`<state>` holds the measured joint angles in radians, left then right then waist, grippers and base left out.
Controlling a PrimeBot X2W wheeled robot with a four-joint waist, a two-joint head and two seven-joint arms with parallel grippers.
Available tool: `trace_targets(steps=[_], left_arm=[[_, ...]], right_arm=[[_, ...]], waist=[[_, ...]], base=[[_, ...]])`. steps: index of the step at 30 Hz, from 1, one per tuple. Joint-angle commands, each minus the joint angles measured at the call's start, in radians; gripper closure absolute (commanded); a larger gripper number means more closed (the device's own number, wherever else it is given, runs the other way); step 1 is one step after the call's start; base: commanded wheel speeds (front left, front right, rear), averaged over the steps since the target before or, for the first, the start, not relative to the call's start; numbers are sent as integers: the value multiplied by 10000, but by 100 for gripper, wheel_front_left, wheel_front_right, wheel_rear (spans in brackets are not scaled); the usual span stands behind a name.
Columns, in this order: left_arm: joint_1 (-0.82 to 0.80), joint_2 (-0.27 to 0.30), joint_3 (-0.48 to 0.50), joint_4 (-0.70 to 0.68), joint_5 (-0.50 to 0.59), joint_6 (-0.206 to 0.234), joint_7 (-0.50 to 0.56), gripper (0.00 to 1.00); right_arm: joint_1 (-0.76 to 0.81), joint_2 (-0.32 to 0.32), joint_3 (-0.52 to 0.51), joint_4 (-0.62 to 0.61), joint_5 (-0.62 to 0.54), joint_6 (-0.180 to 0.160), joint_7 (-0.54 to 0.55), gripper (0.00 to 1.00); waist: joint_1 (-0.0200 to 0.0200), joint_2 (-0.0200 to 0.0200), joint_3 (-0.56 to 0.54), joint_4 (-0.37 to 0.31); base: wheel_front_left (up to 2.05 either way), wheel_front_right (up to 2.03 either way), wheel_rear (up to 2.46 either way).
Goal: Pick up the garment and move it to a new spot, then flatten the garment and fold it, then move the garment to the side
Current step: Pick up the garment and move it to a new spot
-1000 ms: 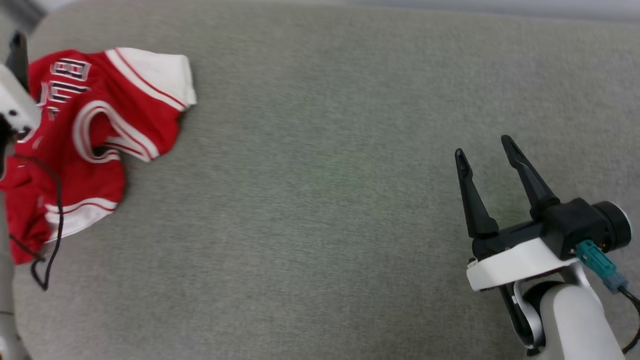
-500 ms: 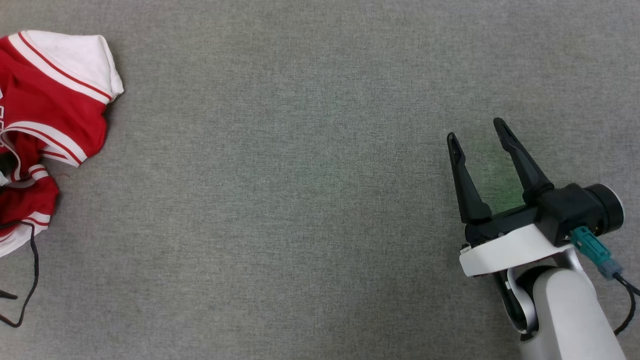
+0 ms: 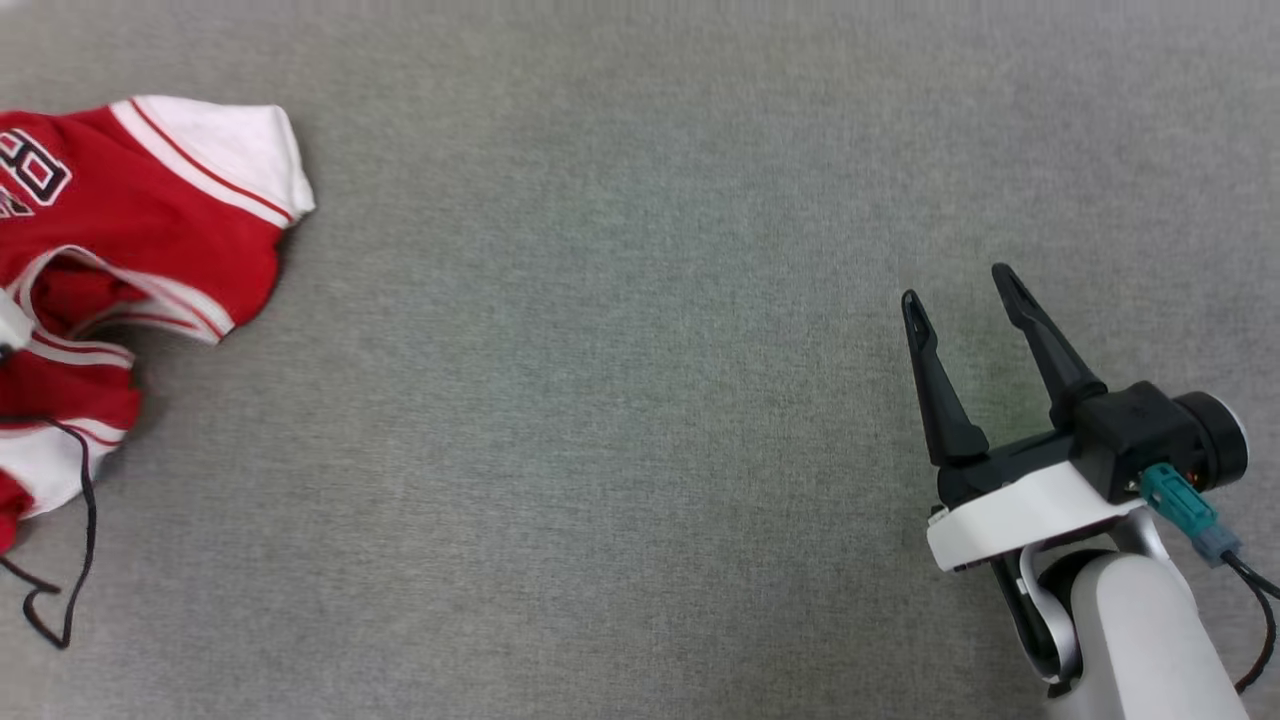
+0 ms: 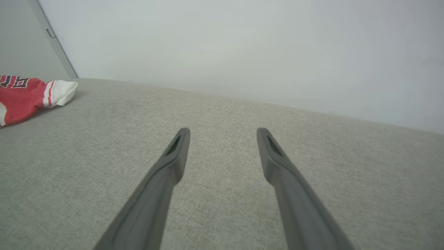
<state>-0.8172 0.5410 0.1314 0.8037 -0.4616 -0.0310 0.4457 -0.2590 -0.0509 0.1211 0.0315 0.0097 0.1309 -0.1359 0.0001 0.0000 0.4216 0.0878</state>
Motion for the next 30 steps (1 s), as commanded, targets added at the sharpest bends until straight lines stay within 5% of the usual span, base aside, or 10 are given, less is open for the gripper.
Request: trace_targets(steps=[1,10,18,30], left_arm=[[-150,29,-75,-113,157,96,-369,100],[-719,-88,-604,-694,1114,349,-3613,100],[-709,-699,-1359,-1112,1527,105,-4985,100],[785,-3138,-2747,-2839,1148,-407,-5368,100]], right_arm=[[147,8,-36,3,37,-3,-28,0],[911,8,-269,127,414,-3,-29,0],[1787,8,-561,-66,636,-3,114,0],[2655,10,-787,-688,636,-3,651,0]], waist=[[-1,0,-470,186],[-1,0,-2210,347],[-1,0,-3455,21],[-1,0,-4217,-1244]], base=[[0,0,0],[0,0,0],[0,0,0],[0,0,0]])
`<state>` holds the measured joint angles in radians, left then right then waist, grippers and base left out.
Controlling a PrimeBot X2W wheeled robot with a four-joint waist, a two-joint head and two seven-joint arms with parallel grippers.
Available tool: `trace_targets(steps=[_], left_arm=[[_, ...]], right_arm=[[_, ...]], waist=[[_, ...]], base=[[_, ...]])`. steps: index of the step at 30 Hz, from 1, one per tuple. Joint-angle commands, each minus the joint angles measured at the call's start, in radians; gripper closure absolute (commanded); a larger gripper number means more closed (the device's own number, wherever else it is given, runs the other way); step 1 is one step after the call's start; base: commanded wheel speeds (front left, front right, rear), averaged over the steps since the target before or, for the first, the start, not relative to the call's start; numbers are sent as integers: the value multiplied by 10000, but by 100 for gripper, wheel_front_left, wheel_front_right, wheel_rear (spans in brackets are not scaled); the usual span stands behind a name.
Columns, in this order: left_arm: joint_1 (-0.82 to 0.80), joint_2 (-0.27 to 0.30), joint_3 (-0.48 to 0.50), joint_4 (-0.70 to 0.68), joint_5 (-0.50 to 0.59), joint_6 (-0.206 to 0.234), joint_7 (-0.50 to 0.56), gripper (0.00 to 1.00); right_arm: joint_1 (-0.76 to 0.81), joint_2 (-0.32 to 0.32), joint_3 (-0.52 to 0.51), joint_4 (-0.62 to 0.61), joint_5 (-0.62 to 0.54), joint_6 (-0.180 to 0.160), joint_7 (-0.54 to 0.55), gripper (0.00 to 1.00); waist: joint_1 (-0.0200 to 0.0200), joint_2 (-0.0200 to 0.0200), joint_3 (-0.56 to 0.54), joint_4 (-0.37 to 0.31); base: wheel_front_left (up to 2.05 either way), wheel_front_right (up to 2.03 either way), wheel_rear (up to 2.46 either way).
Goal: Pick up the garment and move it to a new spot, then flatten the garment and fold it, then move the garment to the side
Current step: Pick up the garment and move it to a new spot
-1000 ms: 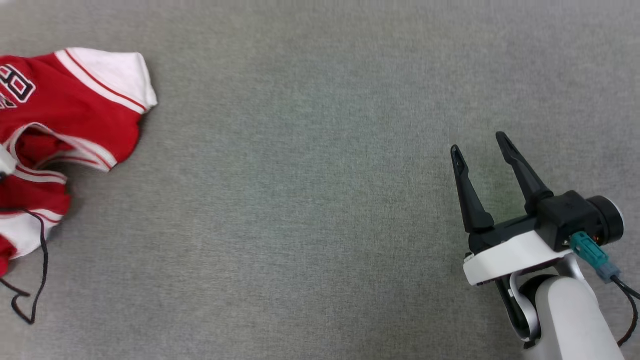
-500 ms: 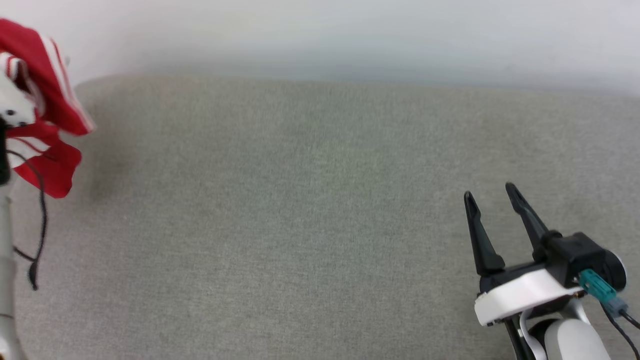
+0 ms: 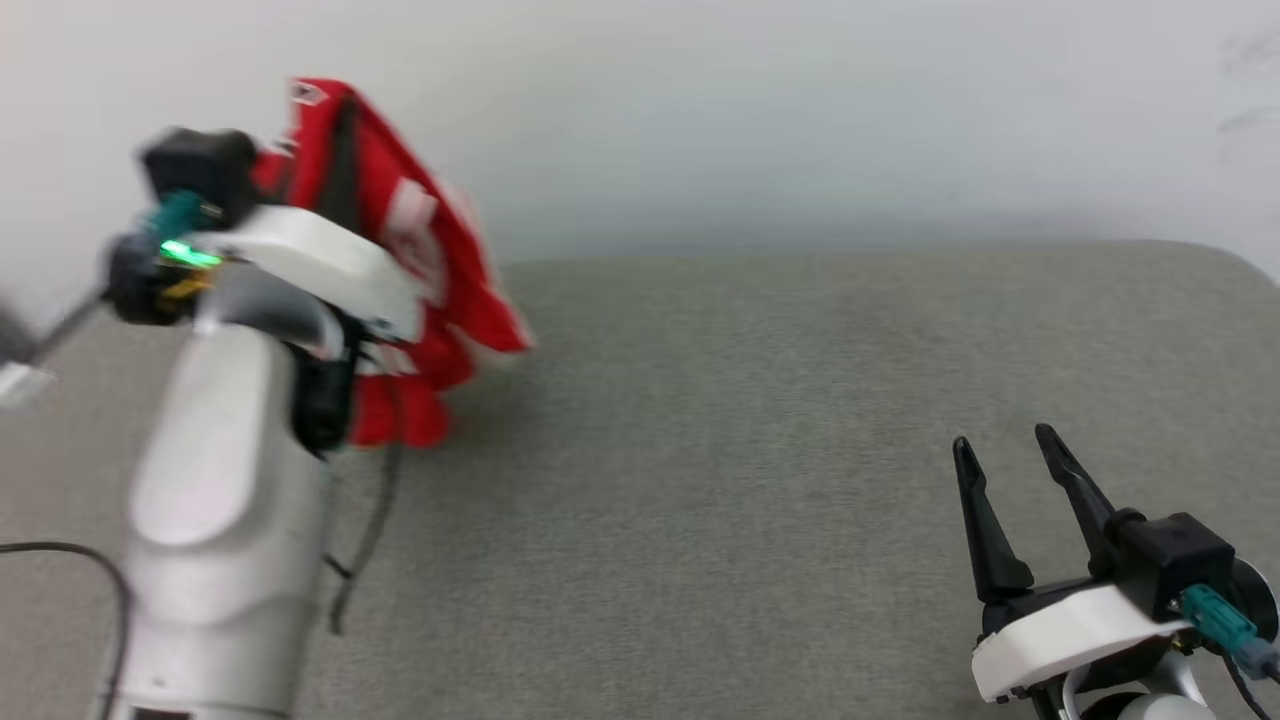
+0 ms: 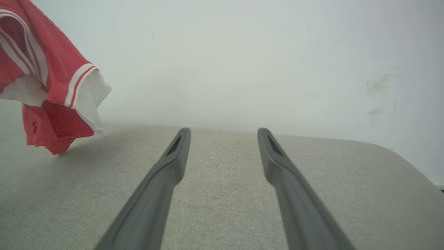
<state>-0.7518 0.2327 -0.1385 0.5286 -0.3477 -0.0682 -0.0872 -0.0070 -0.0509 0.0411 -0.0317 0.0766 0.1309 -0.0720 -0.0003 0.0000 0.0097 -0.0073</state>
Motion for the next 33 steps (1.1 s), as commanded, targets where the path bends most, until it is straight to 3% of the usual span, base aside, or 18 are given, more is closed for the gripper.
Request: trace_targets(steps=[1,4,9,18,19,20,21,27,33], left_arm=[[264,-288,-213,-288,-59,-99,-24,100],[798,-899,-771,-885,-164,-230,50,100],[1980,-1459,-1802,-1706,-333,-378,160,100],[4867,-1653,-3598,-1966,-160,-105,685,100],[5023,-1614,-3725,-1918,-101,-84,788,76],[5192,-1600,-3804,-1875,-107,-80,840,45],[5349,-1589,-3829,-1876,-159,-87,822,0],[5105,-1556,-3673,-2624,127,157,-251,0],[4855,-1510,-3129,-3474,163,698,-1058,0]], right_arm=[[153,11,-15,-104,-34,-3,63,0],[206,11,-67,-255,-46,-3,167,0],[299,13,-130,-466,30,-3,231,0],[37,10,-63,-403,144,-3,119,0],[-12,10,-75,-389,153,-3,106,0],[-20,10,-69,-341,156,-3,85,0],[-33,13,-23,-303,157,-3,104,0],[-75,11,-133,-227,137,-3,36,0],[148,10,-311,-202,138,-3,79,0]], waist=[[3,0,-79,-394],[3,0,44,-678],[3,0,386,-877],[3,0,813,-667],[3,0,853,-606],[3,0,812,-548],[3,0,778,-505],[3,0,659,-134],[3,0,427,234]], base=[[0,0,0],[0,0,0],[0,0,0],[0,0,0],[0,0,0],[0,0,0],[0,0,0],[0,0,0],[0,0,0]])
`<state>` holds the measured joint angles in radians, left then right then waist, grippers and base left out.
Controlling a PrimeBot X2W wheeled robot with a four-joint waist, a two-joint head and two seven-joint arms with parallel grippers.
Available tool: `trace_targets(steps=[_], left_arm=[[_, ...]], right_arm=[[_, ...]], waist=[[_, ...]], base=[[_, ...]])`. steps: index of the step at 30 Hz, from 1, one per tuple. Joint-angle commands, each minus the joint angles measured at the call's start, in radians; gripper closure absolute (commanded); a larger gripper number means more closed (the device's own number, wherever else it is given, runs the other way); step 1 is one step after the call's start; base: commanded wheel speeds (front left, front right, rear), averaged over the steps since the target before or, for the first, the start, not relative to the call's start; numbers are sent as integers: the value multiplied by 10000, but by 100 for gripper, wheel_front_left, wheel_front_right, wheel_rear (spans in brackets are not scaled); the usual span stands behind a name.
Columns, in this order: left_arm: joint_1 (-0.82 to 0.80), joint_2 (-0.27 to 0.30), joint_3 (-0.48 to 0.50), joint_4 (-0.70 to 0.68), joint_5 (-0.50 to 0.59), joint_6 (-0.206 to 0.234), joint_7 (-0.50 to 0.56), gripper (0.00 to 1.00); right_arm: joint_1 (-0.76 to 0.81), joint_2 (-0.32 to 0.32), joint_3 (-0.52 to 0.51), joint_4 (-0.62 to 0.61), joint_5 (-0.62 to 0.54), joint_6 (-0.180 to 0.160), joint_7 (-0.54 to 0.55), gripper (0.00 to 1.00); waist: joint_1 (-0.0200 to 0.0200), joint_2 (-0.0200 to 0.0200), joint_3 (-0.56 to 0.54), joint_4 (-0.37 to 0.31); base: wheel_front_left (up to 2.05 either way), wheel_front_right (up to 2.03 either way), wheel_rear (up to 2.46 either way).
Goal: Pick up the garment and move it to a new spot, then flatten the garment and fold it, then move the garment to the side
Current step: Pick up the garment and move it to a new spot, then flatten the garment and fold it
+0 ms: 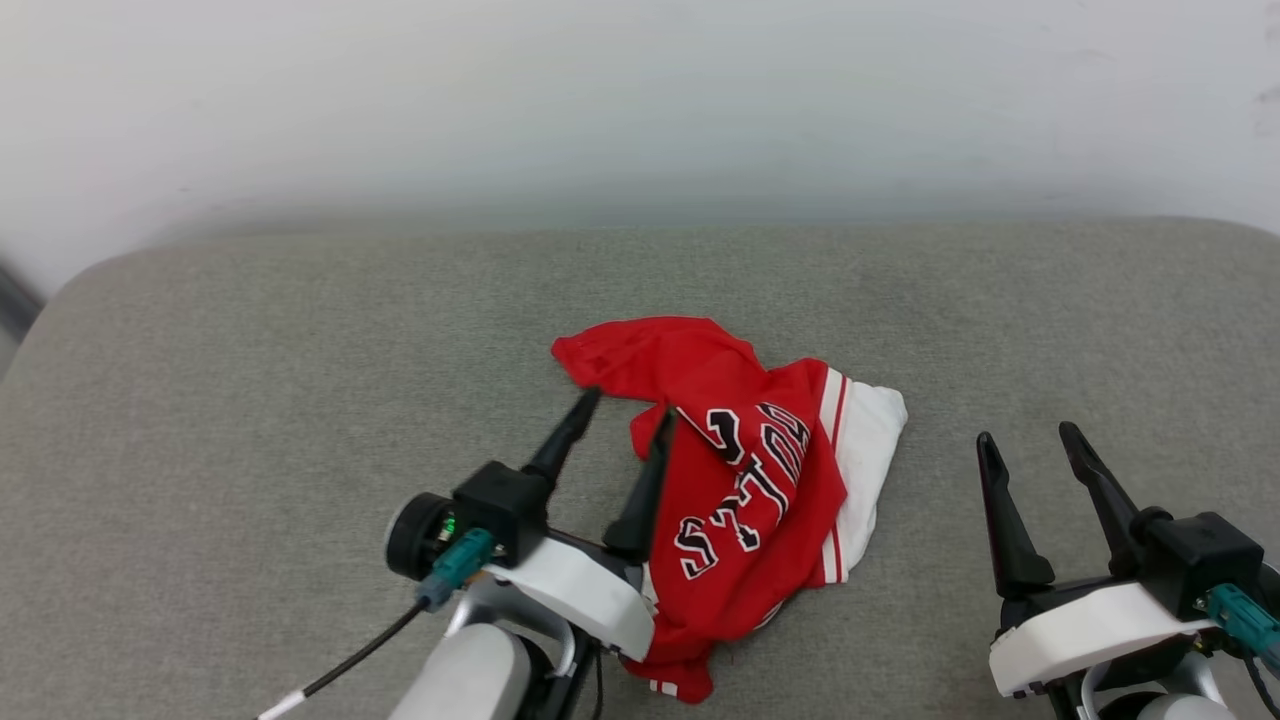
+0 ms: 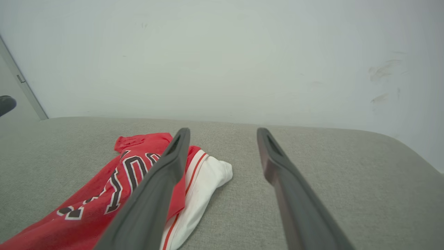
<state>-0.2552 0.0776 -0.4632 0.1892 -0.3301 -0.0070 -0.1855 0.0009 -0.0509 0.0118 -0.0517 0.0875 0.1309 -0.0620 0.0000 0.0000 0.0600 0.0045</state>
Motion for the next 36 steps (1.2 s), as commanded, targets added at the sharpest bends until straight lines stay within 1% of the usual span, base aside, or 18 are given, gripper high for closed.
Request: trace_targets(steps=[1,3,4,9,14,18,31,34,36], left_arm=[[-117,97,262,-146,-44,193,-128,0],[-76,244,591,-246,-76,418,-245,0],[-76,244,591,-246,-76,418,-245,0],[387,740,1508,-277,-213,1005,-461,0],[1092,1273,1967,-174,-230,1295,-494,0],[1567,1439,1921,-202,-221,1345,-418,0],[1935,1351,1788,-324,-421,1439,-331,0],[1927,1353,1778,-347,-462,1454,-328,0],[1898,1349,1764,-365,-475,1465,-332,0]], right_arm=[[97,10,-59,-12,42,-3,-13,0],[148,10,-98,-20,58,-3,5,0],[148,10,-98,-20,58,-3,5,0],[324,10,-175,-10,66,-3,49,0],[616,10,-181,46,94,-3,125,0],[894,10,-252,3,129,-3,185,0],[1149,10,-259,-122,185,-3,362,0],[1161,8,-453,-5,271,-3,492,0],[1085,5,-819,223,545,-6,830,0]], waist=[[0,0,-100,166],[0,0,-160,250],[0,0,-160,250],[0,0,-385,397],[0,0,-694,387],[0,0,-842,319],[0,0,-955,174],[0,0,-934,159],[0,0,-893,165]], base=[[0,0,0],[0,0,0],[0,0,0],[0,0,0],[0,0,0],[0,0,0],[0,0,0],[0,0,0],[0,0,0]])
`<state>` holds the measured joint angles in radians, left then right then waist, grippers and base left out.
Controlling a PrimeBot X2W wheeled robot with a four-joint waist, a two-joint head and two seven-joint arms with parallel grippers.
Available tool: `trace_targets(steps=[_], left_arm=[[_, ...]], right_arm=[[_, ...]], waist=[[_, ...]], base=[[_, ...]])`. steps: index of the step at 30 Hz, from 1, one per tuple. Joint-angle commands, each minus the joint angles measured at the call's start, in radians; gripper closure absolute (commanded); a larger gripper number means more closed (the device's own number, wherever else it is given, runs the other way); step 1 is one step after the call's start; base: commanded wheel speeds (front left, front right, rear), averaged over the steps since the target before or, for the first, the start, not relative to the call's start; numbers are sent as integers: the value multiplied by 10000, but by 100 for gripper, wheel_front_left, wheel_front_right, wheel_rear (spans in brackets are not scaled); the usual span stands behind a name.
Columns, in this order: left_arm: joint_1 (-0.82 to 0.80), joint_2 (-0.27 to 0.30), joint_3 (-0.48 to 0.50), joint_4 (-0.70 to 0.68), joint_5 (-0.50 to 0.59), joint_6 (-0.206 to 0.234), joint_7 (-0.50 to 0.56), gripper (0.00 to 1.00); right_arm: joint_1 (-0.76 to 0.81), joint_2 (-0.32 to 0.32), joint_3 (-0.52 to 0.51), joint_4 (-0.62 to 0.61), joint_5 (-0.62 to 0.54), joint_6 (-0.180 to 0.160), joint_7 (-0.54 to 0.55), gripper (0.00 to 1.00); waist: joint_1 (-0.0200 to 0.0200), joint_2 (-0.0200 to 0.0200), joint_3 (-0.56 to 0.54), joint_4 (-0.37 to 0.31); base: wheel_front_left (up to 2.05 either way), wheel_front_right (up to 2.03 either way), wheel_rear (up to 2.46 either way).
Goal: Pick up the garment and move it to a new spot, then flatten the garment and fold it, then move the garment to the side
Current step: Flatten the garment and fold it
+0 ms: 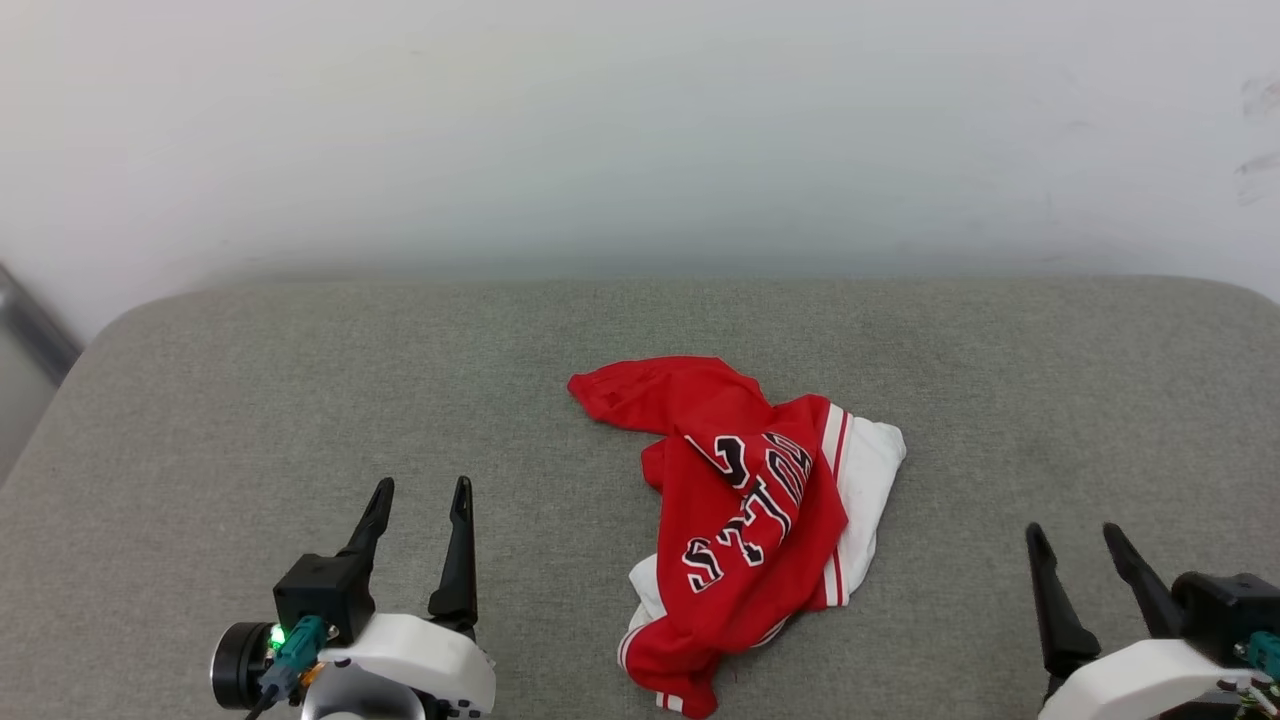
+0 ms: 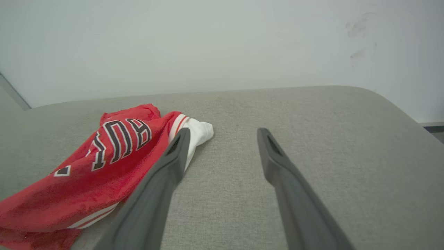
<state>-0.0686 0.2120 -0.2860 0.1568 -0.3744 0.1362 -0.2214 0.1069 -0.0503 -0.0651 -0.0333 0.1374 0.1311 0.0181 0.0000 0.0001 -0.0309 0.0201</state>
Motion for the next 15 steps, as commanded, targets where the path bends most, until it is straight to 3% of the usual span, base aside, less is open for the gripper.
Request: trace_targets(steps=[1,8,15], left_arm=[[-10,-7,-26,-59,-18,34,19,0],[-457,-231,-195,-144,133,-34,-219,0],[-1061,-513,-348,-26,264,-227,-377,0]], right_arm=[[-80,3,-194,153,67,-6,261,0],[-1162,4,-1031,696,112,-3,2837,0],[-2513,-579,-101,1112,693,-5,6366,0]], waist=[[0,-1,60,35],[0,-1,779,537],[0,-1,1740,1209]], base=[[0,0,0],[0,0,0],[0,0,0]])
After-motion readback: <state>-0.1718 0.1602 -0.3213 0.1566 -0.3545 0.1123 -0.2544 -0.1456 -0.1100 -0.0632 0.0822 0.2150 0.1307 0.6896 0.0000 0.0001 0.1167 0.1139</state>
